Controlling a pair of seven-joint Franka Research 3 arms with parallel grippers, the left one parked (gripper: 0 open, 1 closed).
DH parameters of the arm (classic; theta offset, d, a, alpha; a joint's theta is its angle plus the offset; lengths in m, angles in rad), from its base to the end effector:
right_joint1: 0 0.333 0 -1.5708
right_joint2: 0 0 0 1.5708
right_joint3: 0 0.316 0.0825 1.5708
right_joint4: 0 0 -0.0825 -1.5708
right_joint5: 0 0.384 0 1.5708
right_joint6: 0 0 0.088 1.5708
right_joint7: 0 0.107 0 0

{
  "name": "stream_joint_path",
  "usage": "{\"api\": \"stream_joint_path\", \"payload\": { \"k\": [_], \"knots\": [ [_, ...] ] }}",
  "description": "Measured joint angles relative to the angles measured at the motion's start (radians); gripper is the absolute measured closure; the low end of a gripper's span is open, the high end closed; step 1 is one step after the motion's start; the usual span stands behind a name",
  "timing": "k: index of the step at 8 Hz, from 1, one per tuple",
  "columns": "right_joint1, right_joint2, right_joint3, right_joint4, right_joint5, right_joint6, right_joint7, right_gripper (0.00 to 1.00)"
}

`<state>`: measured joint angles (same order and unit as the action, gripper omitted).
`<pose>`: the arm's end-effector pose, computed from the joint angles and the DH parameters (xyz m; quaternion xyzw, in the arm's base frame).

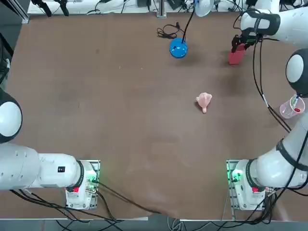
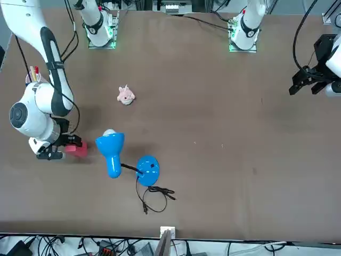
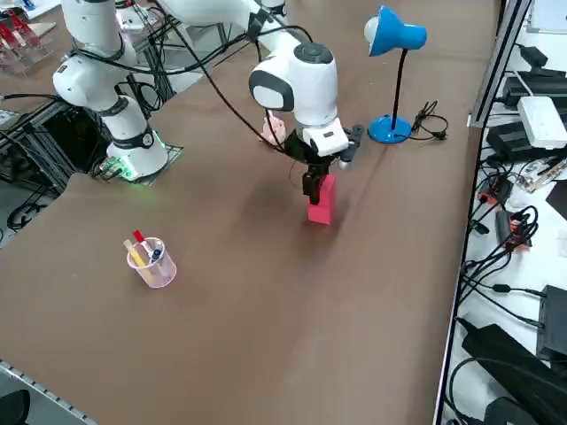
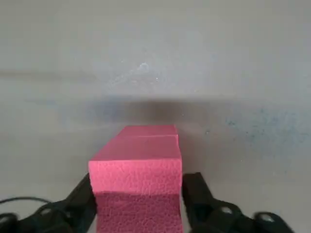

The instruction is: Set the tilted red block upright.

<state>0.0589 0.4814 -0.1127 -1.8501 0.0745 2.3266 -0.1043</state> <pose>0.6415 -0.0287 0.2642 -1.0000 -0.0060 0.0004 0.0011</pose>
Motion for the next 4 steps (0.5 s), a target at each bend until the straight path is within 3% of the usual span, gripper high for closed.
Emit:
{"api": "stream_joint_path", "payload": {
  "k": [4],
  "knots": [
    [0.000, 0.001, 0.000, 0.009, 0.000, 0.001, 0.000, 0.00]
  ]
}}
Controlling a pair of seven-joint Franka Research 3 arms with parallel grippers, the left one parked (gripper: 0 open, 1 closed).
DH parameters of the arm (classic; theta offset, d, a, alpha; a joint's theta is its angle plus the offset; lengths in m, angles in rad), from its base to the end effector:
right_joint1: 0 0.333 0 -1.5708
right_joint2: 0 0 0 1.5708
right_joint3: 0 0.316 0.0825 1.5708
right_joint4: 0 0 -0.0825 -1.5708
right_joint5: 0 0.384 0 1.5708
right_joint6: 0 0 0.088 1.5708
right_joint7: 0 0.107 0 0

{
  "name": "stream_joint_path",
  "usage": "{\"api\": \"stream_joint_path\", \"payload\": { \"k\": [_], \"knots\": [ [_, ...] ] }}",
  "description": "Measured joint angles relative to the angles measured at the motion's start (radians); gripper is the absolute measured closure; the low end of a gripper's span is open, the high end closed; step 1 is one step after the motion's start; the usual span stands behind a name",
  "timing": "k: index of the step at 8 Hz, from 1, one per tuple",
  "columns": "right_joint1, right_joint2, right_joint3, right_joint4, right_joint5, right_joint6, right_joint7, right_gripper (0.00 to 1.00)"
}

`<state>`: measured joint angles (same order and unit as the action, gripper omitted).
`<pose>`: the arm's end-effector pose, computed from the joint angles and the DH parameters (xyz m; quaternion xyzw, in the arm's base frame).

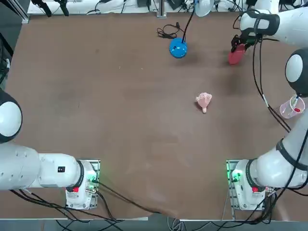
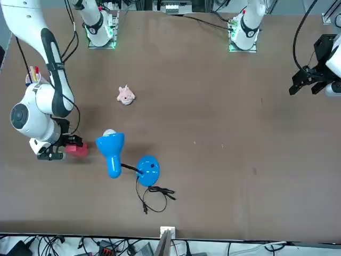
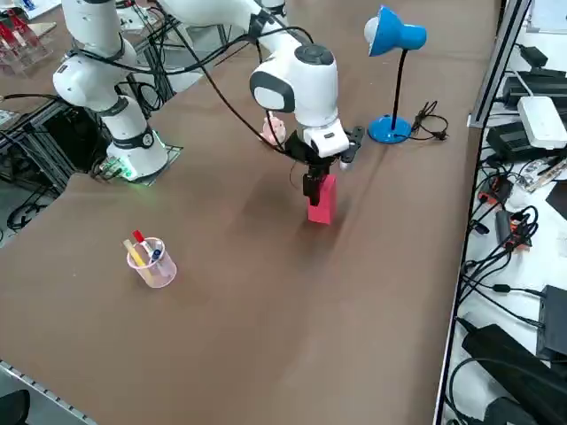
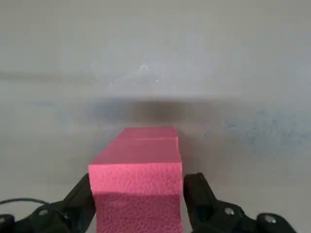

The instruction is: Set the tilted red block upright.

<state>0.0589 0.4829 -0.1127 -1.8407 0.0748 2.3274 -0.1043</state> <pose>0.6444 -0.0286 0.2673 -1.0000 -0.0062 -0.0039 0.0009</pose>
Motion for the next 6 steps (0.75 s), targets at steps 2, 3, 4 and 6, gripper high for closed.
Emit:
{"api": "stream_joint_path", "payload": {
  "k": [2, 3, 4, 6],
  "knots": [
    [0.001, -0.009, 0.001, 0.011, 0.000, 0.000, 0.000, 0.00],
    [0.001, -0.015, 0.001, 0.015, 0.000, 0.000, 0.000, 0.00],
    [0.003, -0.026, 0.002, 0.017, 0.000, 0.000, 0.000, 0.00],
    [0.018, -0.062, 0.003, 0.021, 0.000, -0.007, 0.000, 0.00]
  ]
}}
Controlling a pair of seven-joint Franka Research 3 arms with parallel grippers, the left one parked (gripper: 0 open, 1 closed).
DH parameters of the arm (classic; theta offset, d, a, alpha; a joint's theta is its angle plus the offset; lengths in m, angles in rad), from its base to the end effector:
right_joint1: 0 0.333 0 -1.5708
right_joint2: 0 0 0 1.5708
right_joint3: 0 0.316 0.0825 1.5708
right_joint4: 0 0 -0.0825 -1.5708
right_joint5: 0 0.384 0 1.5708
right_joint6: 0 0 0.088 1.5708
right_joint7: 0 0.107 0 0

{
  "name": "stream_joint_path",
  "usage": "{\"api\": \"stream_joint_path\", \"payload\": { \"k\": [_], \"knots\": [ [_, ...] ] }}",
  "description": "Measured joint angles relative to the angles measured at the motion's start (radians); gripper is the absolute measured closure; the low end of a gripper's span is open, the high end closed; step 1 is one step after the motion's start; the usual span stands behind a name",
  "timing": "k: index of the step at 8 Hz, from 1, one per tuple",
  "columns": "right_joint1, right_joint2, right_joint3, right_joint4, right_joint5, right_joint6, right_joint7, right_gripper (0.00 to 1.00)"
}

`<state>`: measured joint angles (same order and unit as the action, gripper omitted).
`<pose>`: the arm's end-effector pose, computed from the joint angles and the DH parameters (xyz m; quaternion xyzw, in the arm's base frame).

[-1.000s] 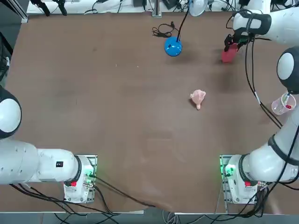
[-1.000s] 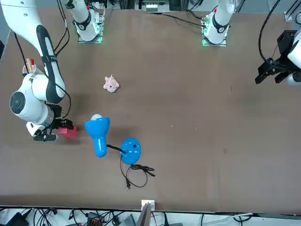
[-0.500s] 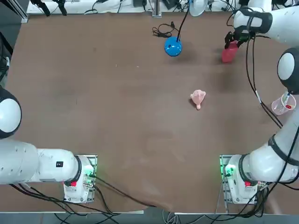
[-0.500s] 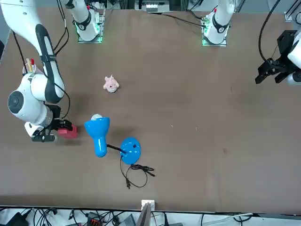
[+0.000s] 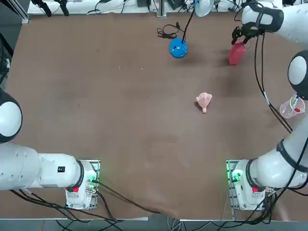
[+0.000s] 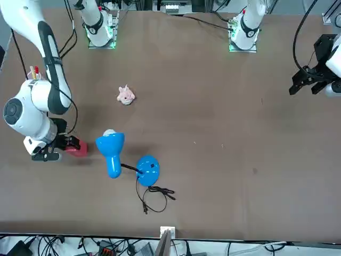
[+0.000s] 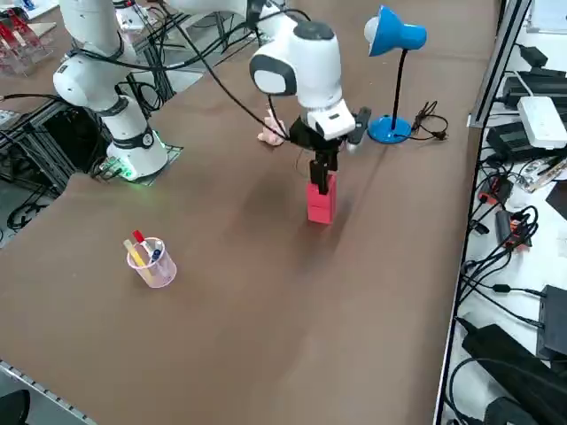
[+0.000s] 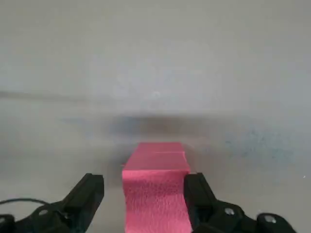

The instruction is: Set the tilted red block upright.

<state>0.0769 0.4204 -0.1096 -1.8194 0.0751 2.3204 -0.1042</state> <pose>0.6529 -0.0145 0.3163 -0.9990 -0.0170 -0.0422 0.0035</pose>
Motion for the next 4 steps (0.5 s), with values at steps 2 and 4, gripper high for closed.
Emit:
{"api": "stream_joint_path", "payload": {
  "k": [2, 4],
  "knots": [
    [0.005, -0.056, 0.000, 0.030, 0.000, -0.075, 0.000, 0.00],
    [0.005, -0.097, 0.000, 0.150, 0.000, -0.266, 0.000, 0.00]
  ]
}}
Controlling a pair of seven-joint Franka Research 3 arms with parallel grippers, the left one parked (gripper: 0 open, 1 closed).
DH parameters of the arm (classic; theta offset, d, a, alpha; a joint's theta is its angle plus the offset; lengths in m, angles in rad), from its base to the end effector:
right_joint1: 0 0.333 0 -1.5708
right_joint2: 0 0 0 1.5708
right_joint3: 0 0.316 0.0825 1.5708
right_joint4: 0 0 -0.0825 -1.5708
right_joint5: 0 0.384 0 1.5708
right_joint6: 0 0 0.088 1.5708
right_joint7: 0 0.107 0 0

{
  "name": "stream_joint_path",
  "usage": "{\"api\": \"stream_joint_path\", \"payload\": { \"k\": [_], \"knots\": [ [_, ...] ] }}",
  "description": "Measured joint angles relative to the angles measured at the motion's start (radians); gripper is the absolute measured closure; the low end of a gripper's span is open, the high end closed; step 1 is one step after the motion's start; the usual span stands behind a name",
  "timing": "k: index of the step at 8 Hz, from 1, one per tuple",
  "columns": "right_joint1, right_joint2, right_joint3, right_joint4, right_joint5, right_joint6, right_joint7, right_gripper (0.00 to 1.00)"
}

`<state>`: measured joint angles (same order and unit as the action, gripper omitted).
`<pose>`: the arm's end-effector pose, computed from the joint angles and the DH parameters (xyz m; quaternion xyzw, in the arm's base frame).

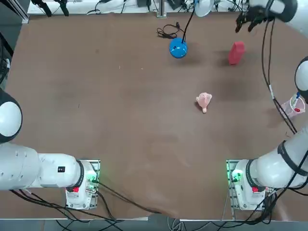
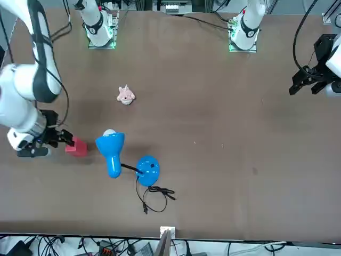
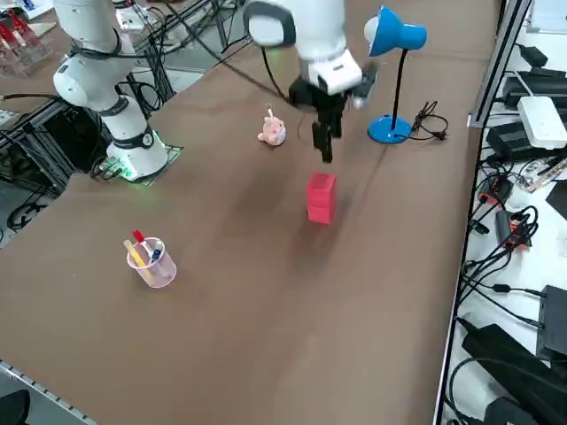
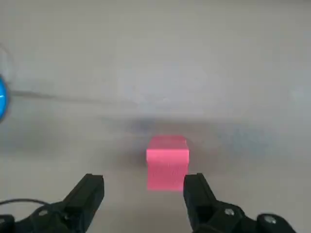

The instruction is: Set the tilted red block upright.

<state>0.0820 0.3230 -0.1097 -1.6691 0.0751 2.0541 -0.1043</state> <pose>0.6571 -0.0073 0.4245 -0.9990 -0.0253 -0.0331 0.0144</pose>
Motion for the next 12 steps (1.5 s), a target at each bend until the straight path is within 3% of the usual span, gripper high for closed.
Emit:
{"api": "stream_joint_path", "payload": {
  "k": [3, 5, 8, 10, 12],
  "knots": [
    [0.002, -0.021, 0.001, 0.204, 0.000, -0.221, 0.000, 0.00],
    [0.019, -0.065, 0.002, 0.255, -0.002, -0.314, -0.001, 0.00],
    [0.044, -0.193, 0.011, 0.252, -0.029, -0.466, 0.021, 0.00],
    [0.045, -0.291, 0.072, 0.176, -0.116, -0.490, 0.060, 0.00],
    [0.045, -0.374, 0.096, 0.077, -0.133, -0.493, 0.070, 0.00]
  ]
}}
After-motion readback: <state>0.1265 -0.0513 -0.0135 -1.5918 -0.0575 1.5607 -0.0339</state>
